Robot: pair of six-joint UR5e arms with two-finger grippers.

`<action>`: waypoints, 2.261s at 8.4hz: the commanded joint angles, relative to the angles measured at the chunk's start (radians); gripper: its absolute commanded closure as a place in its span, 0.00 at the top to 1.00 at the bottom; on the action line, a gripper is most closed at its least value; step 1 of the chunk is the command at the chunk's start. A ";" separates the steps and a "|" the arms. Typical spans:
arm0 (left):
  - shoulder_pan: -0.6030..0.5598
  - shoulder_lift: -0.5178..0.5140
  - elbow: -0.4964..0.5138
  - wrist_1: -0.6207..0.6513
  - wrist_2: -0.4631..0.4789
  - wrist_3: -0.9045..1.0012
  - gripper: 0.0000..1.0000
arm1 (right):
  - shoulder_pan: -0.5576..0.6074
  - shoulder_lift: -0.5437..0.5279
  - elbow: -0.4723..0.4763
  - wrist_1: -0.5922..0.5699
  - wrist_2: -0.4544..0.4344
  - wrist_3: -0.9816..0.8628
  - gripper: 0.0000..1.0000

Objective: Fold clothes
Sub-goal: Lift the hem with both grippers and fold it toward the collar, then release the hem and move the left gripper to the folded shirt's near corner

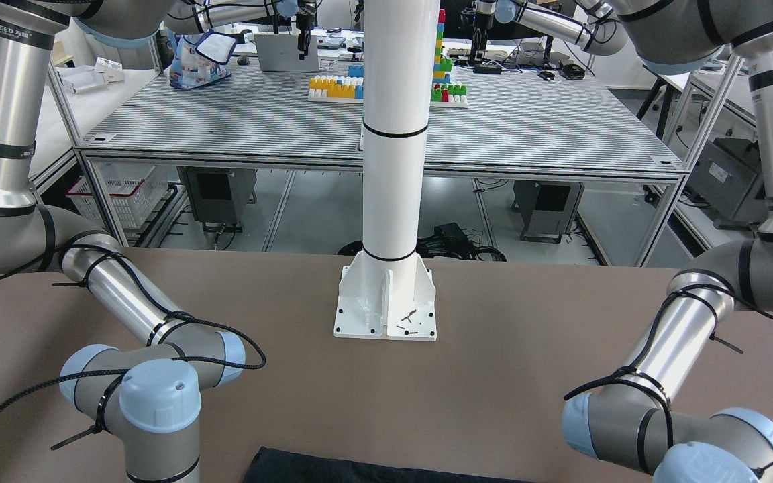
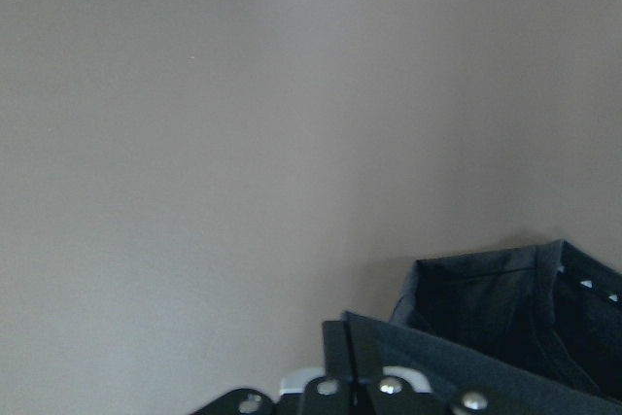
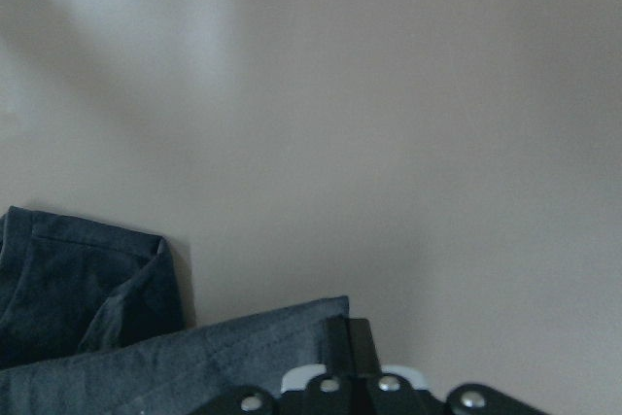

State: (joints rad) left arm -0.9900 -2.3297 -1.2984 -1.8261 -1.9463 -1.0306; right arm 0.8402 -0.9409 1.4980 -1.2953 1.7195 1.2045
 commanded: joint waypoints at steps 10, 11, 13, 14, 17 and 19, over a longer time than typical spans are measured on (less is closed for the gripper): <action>0.063 0.471 -0.240 -0.410 -0.224 0.265 1.00 | 0.008 -0.113 0.097 0.057 0.149 -0.120 0.93; 0.114 0.511 -0.304 -0.414 -0.218 0.204 1.00 | 0.007 -0.114 0.100 0.057 0.149 -0.117 0.93; 0.222 0.523 -0.346 -0.420 -0.169 0.109 0.91 | 0.007 -0.114 0.099 0.057 0.147 -0.118 0.93; 0.255 0.520 -0.338 -0.420 -0.148 0.109 0.69 | 0.005 -0.114 0.099 0.057 0.147 -0.120 0.93; 0.258 0.527 -0.320 -0.418 -0.138 0.113 0.65 | 0.005 -0.114 0.099 0.057 0.147 -0.118 0.93; 0.261 0.523 -0.323 -0.420 -0.129 0.107 0.39 | 0.005 -0.116 0.099 0.057 0.147 -0.120 0.93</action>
State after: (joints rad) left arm -0.7315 -1.8046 -1.6207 -2.2444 -2.0826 -0.9186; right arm 0.8457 -1.0555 1.5967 -1.2379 1.8669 1.0855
